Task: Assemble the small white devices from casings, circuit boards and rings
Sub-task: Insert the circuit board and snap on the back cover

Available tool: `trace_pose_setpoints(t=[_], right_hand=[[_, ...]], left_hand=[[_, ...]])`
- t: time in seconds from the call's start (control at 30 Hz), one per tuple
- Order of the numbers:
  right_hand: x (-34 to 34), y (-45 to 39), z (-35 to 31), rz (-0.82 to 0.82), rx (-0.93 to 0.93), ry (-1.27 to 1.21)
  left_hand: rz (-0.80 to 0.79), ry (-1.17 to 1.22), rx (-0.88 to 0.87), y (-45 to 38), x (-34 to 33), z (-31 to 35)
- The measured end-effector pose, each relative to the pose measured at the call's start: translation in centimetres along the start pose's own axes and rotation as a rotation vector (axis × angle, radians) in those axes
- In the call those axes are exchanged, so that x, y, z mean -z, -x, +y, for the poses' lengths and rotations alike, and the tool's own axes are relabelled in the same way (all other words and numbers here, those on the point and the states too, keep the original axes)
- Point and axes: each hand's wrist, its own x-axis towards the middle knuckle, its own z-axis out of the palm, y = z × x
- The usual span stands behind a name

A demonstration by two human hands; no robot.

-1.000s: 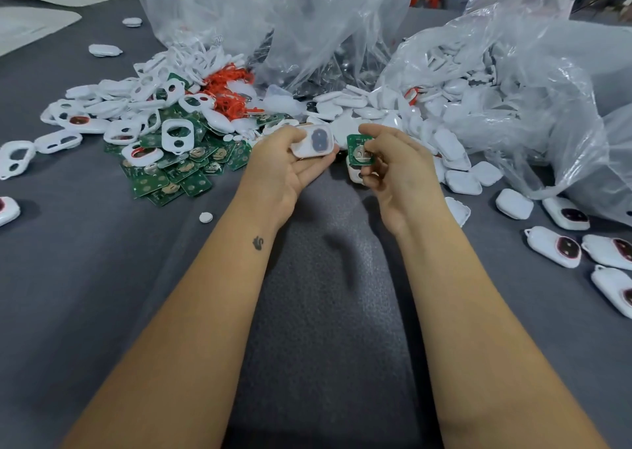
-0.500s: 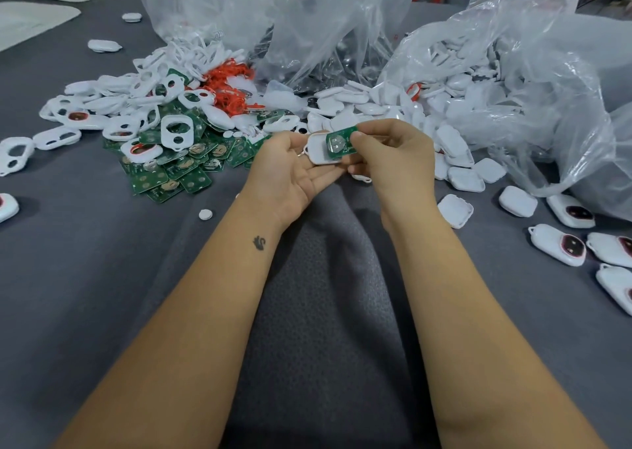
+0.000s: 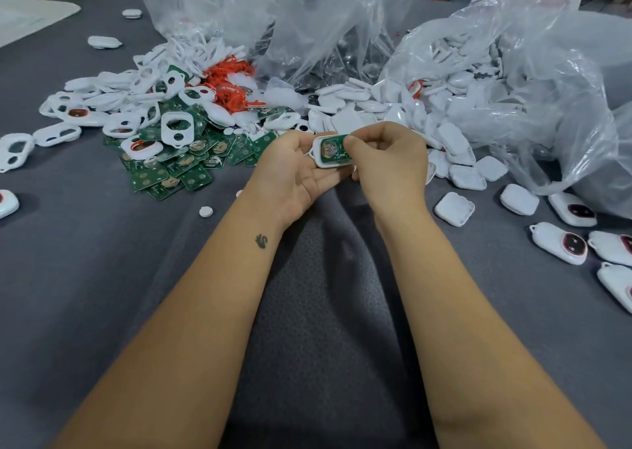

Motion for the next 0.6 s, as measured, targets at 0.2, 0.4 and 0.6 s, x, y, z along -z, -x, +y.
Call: trace_pose_setpoints(t=[0.2,0.4,0.6], right_hand=[[-0.32,0.12,0.30,0.008,0.025,0.070],[-0.36,0.24,0.39,0.017,0.048,0.122],[-0.36,0.24,0.50,0.035,0.052,0.162]], left_hand=[[-0.018,-0.034,0.010,0.28,-0.08,0.03],[-0.032,-0.038,0.015,0.54,-0.26,0.05],[-0.004,-0.038,0.023,0.48,-0.33,-0.05]])
